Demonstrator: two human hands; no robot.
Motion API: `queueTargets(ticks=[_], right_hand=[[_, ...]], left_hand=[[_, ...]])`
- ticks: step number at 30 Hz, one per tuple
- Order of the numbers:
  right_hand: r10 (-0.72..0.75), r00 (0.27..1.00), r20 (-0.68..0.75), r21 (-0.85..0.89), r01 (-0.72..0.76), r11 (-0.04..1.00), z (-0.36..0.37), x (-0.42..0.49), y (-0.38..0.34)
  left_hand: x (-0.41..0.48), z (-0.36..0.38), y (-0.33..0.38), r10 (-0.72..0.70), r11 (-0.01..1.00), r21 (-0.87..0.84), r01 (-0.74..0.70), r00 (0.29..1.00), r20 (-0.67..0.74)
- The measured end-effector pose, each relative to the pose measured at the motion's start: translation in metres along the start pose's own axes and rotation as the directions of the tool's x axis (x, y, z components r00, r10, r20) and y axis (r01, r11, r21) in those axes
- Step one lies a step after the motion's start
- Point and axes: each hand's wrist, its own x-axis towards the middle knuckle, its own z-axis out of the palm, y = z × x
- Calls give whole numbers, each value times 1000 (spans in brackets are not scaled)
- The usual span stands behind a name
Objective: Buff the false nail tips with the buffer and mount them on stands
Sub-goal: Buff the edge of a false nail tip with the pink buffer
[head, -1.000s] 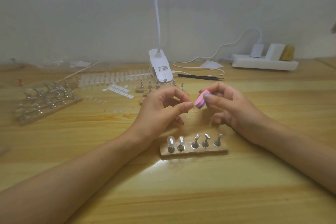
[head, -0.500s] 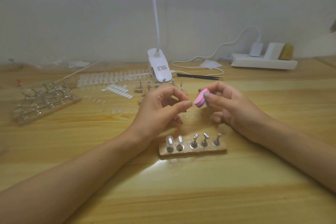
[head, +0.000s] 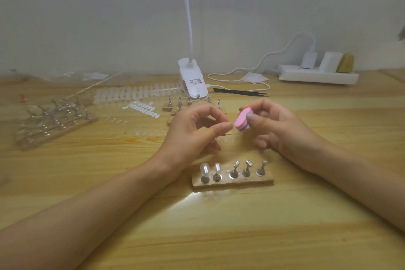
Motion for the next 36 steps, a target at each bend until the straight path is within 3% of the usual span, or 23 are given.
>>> queueTargets(ticks=[3, 6, 10, 13, 17, 21, 24, 28, 31, 36], right_hand=[[5, 991, 132, -139, 14, 990, 2, -2, 1], [24, 999, 31, 16, -25, 1000, -1, 0, -1], [19, 993, 116, -131, -3, 991, 2, -1, 1], [17, 999, -29, 35, -16, 999, -1, 1, 1], [21, 992, 124, -119, -6, 993, 1, -1, 0], [11, 1000, -20, 71, -10, 997, -2, 1, 0], [2, 995, 103, -102, 9, 995, -1, -1, 3], [-14, 1000, 18, 55, 13, 998, -1, 0, 1], [-20, 1000, 8, -39, 20, 999, -1, 1, 2], [-25, 999, 47, -45, 27, 999, 0, -1, 2]], left_hand=[[0, -1, 0, 8, 1000, 2, -8, 1000, -6], [0, -1, 0, 7, 1000, 11, -7, 1000, -9], [1, 0, -1, 16, 1000, 10, -16, 1000, -5], [1, 0, -2, 22, 999, 34, -22, 1000, -1], [1, -1, -3, 25, 1000, 12, -25, 1000, -9], [1, 0, -3, 19, 999, 33, -18, 1000, -8], [1, -1, -3, 23, 999, 26, -23, 1000, -13], [1, 0, -3, 17, 999, 33, -16, 1000, -20], [1, 0, -3, 22, 999, 39, -21, 1000, -8], [0, 1, -2, 20, 999, 35, -20, 1000, -2]])
